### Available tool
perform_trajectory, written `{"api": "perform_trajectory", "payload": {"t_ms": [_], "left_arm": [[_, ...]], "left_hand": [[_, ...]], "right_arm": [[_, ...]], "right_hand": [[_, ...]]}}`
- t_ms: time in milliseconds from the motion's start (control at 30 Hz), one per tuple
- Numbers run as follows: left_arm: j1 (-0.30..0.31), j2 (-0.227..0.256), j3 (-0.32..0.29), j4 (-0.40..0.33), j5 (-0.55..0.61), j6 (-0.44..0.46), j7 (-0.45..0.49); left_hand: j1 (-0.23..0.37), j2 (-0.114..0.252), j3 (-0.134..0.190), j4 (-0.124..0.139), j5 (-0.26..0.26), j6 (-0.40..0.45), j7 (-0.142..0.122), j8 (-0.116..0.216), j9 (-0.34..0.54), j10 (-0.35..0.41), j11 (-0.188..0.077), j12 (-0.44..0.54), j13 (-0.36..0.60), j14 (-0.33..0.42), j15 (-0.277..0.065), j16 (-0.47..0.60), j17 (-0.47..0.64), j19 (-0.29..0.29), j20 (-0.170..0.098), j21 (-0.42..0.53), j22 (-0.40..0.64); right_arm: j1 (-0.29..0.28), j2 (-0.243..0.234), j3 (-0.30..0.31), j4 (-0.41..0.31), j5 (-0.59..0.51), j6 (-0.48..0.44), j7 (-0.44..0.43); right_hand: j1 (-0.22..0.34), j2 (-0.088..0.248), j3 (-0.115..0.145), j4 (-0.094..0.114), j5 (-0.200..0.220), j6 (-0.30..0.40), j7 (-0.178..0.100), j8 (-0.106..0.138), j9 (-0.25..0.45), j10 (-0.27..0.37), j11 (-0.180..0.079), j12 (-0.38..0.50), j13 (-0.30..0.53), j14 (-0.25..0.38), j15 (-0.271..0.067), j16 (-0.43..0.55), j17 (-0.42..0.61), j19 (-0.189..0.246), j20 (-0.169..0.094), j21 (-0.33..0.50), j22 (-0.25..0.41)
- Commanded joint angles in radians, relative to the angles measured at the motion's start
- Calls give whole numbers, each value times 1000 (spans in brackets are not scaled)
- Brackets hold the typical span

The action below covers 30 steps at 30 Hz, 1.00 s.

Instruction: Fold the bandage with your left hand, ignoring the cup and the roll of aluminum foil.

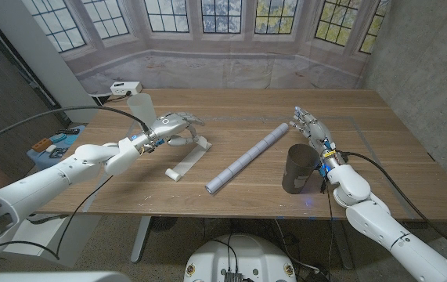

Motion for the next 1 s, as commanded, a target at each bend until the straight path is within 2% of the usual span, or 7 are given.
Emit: {"api": "perform_trajectory", "payload": {"t_ms": [33,367,833,1000], "left_arm": [[54,34,-35,-32,-25,-3,-11],[85,53,-60,-34,-29,-7,2],[77,43,-60,-7,-24,-38,10],[78,43,-59,-7,-23,-44,9]], "left_hand": [[-12,-1,9,1,-4,-3,-5,5,3,10,1,-3,5,2,-10,-2,4,1,-7,-1,3],[-13,-1,10,1,-4,-5,-4,8,3,7,1,-6,5,-2,-11,-4,5,-3,-10,-3,3],[-14,0,11,1,-5,-5,-7,12,0,8,2,-7,5,-2,-11,-4,6,-5,-10,-4,3],[-14,-1,12,0,-6,-4,-8,14,-2,5,0,-9,5,-5,-11,-6,6,-7,-11,-5,3]], "right_arm": [[-19,-13,5,-31,-3,-13,-7],[-16,-9,-5,-36,-12,-25,-14],[-20,-5,-7,-44,-20,-31,-29],[-28,-7,-6,-53,-21,-33,-36]], "right_hand": [[-4,-1,6,-1,-5,8,-3,-1,3,-3,5,3,2,3,6,6,4,8,-24,1,5],[-4,-2,7,-2,-5,9,0,-1,3,-1,10,3,2,6,12,7,3,12,-17,2,5],[-5,-2,9,-2,-5,7,-6,-2,3,-5,2,2,2,3,6,6,4,9,-22,0,5],[-6,-2,9,-2,-6,8,-1,-2,4,-3,7,2,2,6,11,7,4,12,-17,2,5]]}}
